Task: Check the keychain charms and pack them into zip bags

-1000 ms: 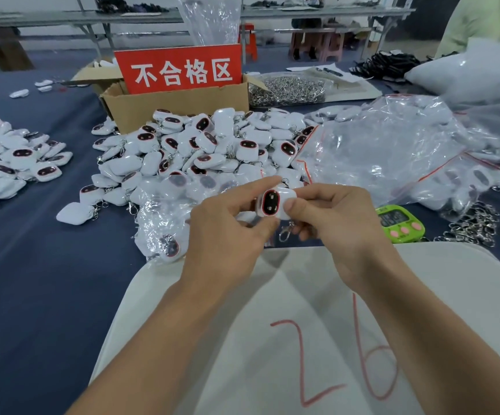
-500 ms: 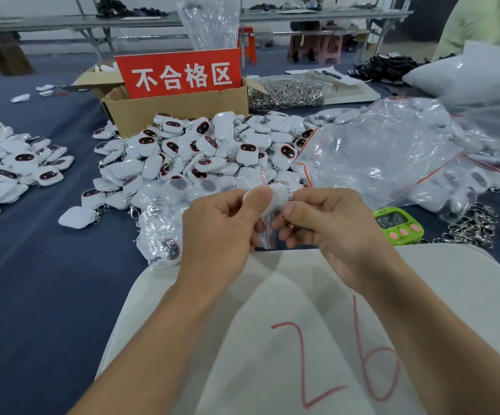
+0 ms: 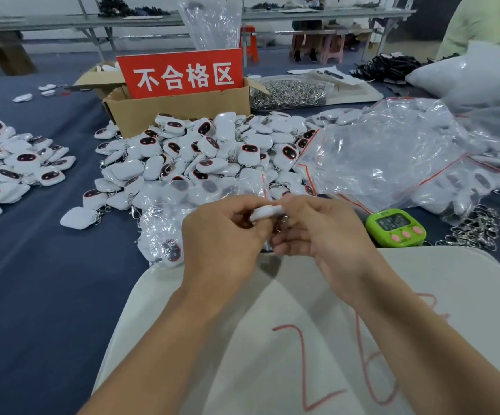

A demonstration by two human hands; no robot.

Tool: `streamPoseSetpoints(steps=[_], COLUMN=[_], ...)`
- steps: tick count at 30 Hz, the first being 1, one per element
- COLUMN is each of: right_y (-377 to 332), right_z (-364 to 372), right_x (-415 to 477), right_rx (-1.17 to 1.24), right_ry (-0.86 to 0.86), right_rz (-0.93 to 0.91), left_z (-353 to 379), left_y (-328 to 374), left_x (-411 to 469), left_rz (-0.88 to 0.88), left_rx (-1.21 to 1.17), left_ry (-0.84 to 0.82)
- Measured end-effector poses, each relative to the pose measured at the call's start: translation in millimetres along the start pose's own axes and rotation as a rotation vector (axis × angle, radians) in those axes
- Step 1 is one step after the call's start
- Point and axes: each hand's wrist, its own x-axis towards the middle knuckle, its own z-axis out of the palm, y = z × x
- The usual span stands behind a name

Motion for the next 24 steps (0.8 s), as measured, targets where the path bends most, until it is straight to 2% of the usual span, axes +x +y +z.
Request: streamPoseSetpoints(steps=[2,7,12,15,24], right_y=[-1,-2,-1,-2,-7], right_z=[3,2,0,-2,-11], right_x=[-1,0,0,0,-1], right_rx=[0.117,0.187,0.152,0.118,0.020], right_ry=[-0.005,0.039,0.067,0.062,0.076], right_rz=[0.040,0.011,-0.065,-0.081,-0.114], left_z=[0,2,-1,-2,4], left_y=[1,4,9,5,1], left_x=[-1,1,-2,-3,3], left_rz=[0.013,0.007,0.039,-0.025,-0.116], left_rx=[-0.014,-0.081,-0.028,-0.049,-0.242], left_ry=[-0.001,-0.036,-0.070,-0.131,-0.239])
